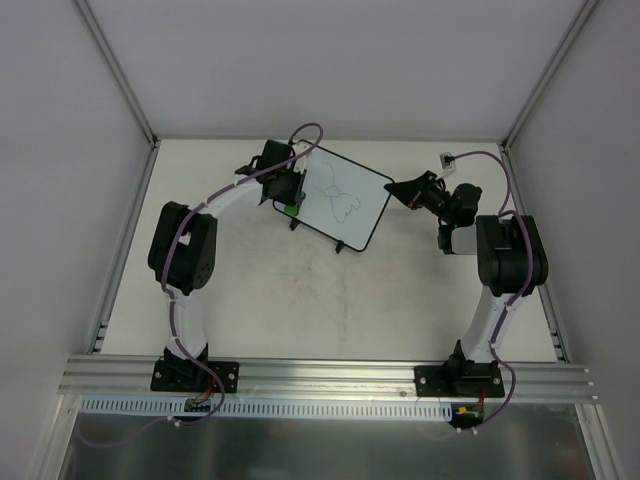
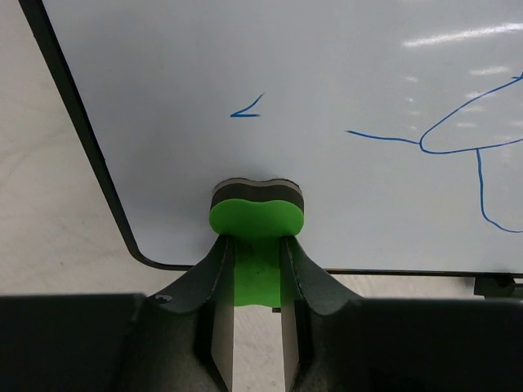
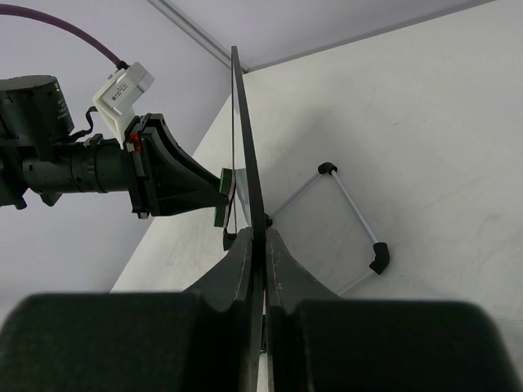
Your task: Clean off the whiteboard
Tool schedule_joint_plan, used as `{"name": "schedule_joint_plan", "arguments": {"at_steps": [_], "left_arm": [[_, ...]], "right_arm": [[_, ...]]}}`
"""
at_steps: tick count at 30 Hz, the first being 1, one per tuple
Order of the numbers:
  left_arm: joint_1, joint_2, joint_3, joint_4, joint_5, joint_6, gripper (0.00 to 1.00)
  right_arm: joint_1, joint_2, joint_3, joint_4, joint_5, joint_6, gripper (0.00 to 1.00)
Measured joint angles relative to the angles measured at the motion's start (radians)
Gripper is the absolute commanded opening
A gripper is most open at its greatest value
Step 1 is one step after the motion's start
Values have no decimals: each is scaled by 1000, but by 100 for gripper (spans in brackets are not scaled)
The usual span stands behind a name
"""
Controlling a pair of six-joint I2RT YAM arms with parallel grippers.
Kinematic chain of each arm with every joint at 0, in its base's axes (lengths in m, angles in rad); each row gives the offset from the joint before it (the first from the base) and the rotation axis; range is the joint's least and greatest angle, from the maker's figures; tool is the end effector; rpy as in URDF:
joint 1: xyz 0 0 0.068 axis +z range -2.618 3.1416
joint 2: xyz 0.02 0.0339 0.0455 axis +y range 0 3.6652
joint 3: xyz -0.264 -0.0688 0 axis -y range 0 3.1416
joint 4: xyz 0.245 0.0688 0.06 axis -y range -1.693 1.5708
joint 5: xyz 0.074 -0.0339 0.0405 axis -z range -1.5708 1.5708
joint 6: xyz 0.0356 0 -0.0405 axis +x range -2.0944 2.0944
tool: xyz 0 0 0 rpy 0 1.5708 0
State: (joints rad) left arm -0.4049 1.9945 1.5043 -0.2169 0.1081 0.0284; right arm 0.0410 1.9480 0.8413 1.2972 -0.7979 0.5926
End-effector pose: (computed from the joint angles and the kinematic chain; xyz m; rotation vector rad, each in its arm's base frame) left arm 0.4177 -0.1832 0.2207 0.5487 2.2268 -0.3196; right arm 0.3763 0.0409 0.1854 -0.2981 1.4988 1.0588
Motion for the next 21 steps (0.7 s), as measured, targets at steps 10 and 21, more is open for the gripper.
{"name": "schedule_joint_plan", "arguments": {"at_steps": [10,21], "left_arm": [[3,61,150,-54,20,-2,0],[7,113,287,-59,43,-3,0]], "right_arm": [[1,0,0,0,0,-1,0],[2,0,0,0,0,-2,0]]}}
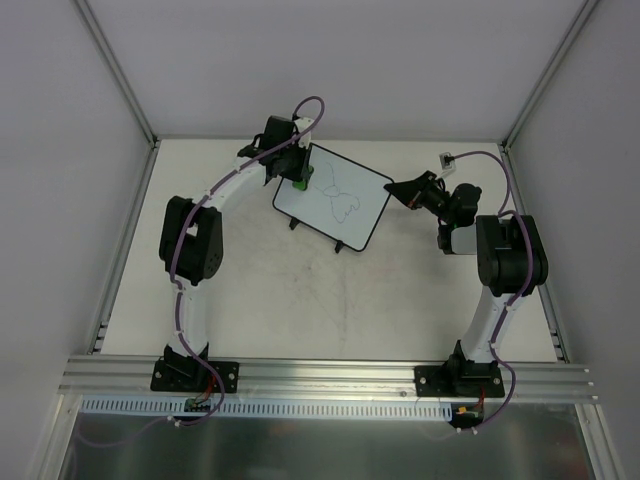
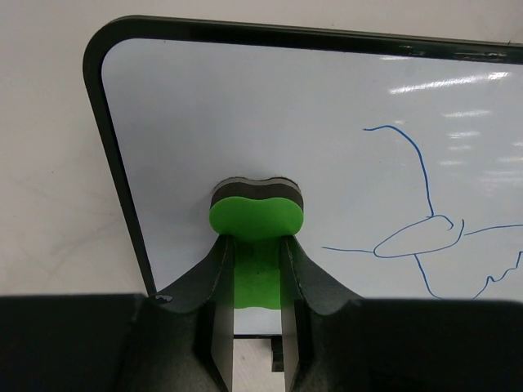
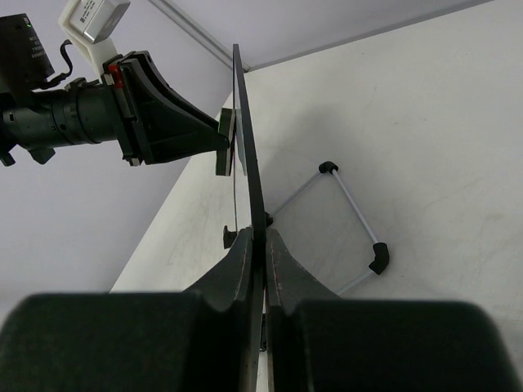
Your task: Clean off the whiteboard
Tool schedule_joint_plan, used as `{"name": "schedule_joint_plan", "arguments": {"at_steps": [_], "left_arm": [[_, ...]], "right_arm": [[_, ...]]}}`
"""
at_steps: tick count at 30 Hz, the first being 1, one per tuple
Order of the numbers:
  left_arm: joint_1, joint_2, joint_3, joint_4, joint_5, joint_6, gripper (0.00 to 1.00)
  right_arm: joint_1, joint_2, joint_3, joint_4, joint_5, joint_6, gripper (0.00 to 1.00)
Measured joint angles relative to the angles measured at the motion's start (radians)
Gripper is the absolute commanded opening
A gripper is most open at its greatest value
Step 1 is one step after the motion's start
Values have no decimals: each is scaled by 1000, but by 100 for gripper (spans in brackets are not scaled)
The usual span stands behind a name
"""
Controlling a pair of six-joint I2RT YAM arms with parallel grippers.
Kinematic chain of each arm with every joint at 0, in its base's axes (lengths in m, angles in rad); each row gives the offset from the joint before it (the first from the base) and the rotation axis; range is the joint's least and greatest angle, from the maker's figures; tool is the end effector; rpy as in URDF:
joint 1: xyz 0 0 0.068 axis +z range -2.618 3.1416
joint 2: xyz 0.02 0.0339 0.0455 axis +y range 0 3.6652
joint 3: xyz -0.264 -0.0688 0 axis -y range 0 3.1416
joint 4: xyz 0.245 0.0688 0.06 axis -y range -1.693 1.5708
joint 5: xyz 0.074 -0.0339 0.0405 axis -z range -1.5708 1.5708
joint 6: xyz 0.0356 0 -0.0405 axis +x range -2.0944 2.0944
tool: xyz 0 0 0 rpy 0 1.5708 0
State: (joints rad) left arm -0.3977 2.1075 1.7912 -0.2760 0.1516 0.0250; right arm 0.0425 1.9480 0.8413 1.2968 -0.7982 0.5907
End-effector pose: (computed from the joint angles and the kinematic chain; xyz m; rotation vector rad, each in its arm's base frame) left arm 0.4562 -0.1975 0.2602 0.5430 2.1111 -0.3774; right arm 0.3762 0.0415 0.1854 -0.3007 1.4987 1.0587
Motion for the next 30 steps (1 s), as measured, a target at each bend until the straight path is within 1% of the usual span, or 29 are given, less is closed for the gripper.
{"name": "schedule_joint_plan", "arguments": {"at_steps": [7,13,20,30], "left_arm": [[0,0,-14,13,2,-4,0],[0,-26,-89,55,8,-22,0],[-26,-63,-171,62,0,-44,0],[-79,-68,-171,47,-2,-71,0]], "right_arm": [[1,0,0,0,0,1,0],[1,0,0,0,1,4,0],[1,0,0,0,1,3,0],[1,0,0,-1,2,0,0]]}}
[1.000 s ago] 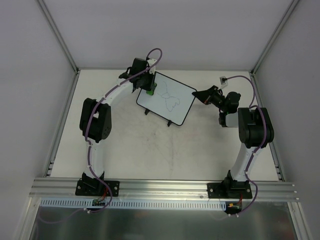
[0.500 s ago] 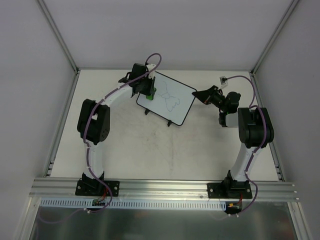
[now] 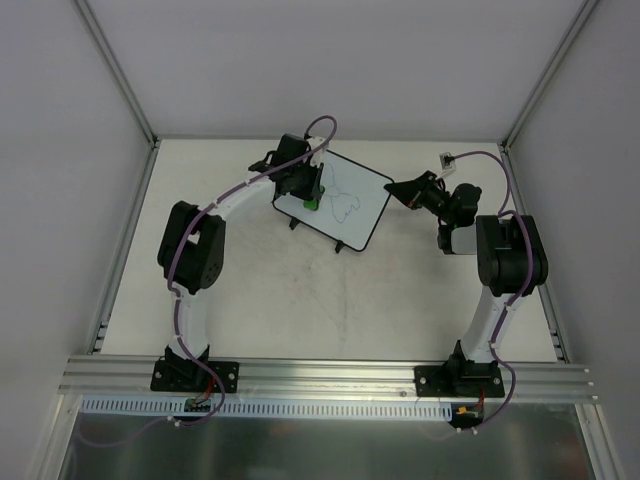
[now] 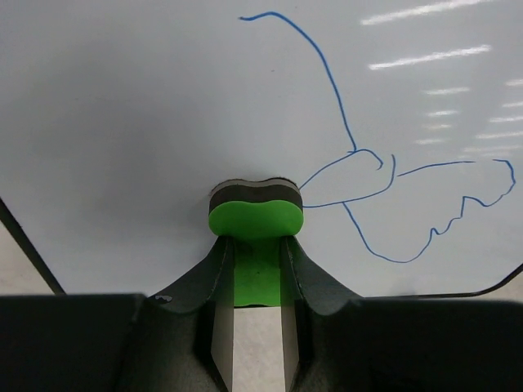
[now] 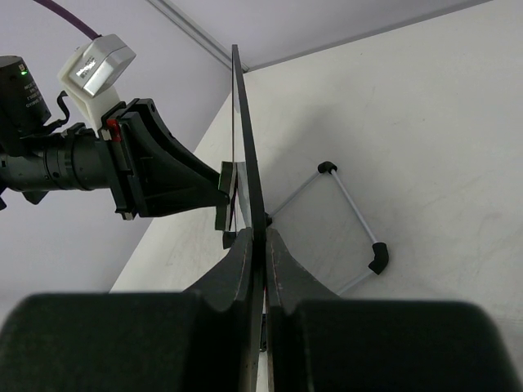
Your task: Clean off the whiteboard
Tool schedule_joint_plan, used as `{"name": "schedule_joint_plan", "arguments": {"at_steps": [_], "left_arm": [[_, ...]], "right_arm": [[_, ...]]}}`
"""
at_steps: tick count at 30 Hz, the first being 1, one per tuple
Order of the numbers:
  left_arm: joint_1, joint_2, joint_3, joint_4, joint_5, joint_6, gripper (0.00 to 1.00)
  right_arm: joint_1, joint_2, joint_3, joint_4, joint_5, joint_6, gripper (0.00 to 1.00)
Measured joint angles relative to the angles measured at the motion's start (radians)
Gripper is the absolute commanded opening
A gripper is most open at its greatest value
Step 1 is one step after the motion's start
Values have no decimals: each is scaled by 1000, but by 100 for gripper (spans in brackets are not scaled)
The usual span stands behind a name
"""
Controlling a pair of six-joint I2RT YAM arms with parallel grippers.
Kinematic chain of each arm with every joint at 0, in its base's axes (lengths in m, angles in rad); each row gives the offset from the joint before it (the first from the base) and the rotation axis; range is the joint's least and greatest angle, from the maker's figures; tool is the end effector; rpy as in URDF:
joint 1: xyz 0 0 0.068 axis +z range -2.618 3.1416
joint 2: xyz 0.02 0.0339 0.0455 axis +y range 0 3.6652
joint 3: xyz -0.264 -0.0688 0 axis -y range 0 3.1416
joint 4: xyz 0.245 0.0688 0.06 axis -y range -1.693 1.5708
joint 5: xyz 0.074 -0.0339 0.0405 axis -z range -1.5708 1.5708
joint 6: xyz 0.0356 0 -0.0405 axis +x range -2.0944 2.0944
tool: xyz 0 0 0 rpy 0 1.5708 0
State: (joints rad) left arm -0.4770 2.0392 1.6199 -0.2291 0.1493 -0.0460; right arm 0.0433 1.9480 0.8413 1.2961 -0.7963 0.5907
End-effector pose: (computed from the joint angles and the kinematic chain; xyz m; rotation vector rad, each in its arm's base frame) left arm 0.4190 -0.2225 0.2382 0.5621 2.1774 -0.4511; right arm 0.3762 0.0418 0.1853 -0.2993 1.4991 1.0583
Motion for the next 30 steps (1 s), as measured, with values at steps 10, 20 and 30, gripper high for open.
{"name": "schedule_joint_plan", "arguments": {"at_steps": [10,20,30], "left_arm": [[-71,3,16,-2,9,-11,0],[-60,5,27,-10,32,-15,0],[45,67,166,-24,87,-14,0]], "right_arm": [[0,0,0,0,0,-4,0],[0,0,0,0,0,-5,0],[1,0,0,0,-1,-4,0]]}}
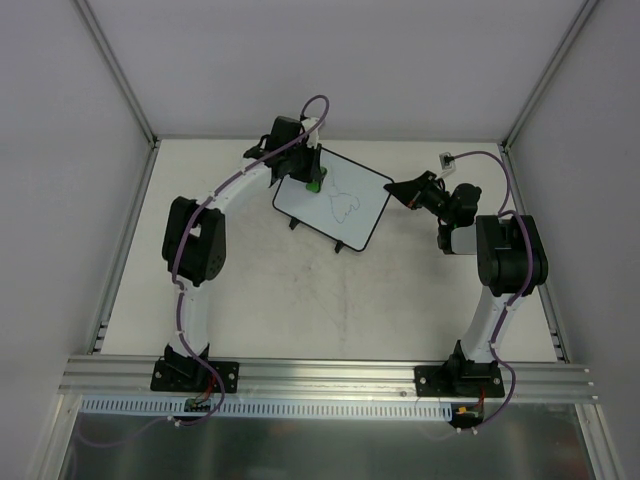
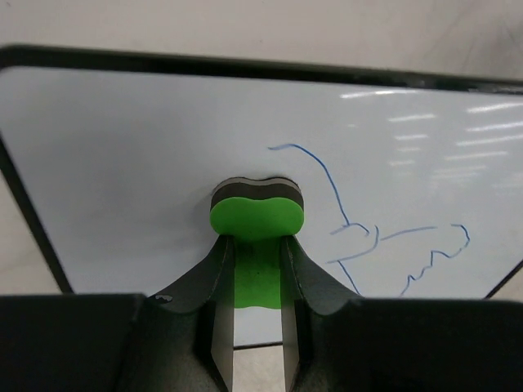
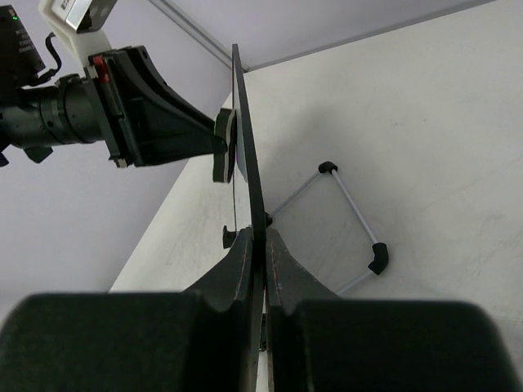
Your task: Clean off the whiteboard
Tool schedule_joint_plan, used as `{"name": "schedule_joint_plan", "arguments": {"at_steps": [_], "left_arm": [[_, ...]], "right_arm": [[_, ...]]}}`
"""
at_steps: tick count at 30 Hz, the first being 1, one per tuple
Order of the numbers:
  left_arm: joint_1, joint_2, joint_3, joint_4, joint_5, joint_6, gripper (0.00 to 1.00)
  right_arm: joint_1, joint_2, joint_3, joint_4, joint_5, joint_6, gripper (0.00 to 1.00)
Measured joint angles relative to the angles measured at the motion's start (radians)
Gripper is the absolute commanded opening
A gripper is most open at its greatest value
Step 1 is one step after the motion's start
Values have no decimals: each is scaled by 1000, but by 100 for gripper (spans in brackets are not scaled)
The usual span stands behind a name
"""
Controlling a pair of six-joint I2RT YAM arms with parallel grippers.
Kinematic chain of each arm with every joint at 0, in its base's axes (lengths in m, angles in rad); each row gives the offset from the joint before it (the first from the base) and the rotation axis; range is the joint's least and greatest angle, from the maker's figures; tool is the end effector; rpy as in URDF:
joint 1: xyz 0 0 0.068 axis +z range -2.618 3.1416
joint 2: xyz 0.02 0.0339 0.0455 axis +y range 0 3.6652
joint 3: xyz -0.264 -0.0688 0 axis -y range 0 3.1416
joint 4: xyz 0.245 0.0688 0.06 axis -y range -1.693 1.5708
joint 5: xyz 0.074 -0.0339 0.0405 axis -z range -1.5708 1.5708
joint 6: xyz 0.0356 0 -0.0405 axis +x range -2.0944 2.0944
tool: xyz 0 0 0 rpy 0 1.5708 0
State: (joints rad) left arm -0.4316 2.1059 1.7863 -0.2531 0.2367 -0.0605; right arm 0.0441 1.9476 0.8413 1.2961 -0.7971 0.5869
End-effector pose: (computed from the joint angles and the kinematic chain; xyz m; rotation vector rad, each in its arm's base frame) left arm 0.4482 -0.2156 0.2617 0.5385 2.1066 -0.5383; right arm 0.3761 0.0421 0.1855 -0.3035 1.4977 1.0564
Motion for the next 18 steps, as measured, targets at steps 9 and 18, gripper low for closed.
{"name": "schedule_joint_plan", "arguments": {"at_steps": [9,18], "left_arm": [[39,59,122,-14,-10,1,0],[32,69,150,-16,-16,21,0]], "right_arm": [[3,0,0,0,0,4,0],[4,-3,0,0,-1,4,0]]}}
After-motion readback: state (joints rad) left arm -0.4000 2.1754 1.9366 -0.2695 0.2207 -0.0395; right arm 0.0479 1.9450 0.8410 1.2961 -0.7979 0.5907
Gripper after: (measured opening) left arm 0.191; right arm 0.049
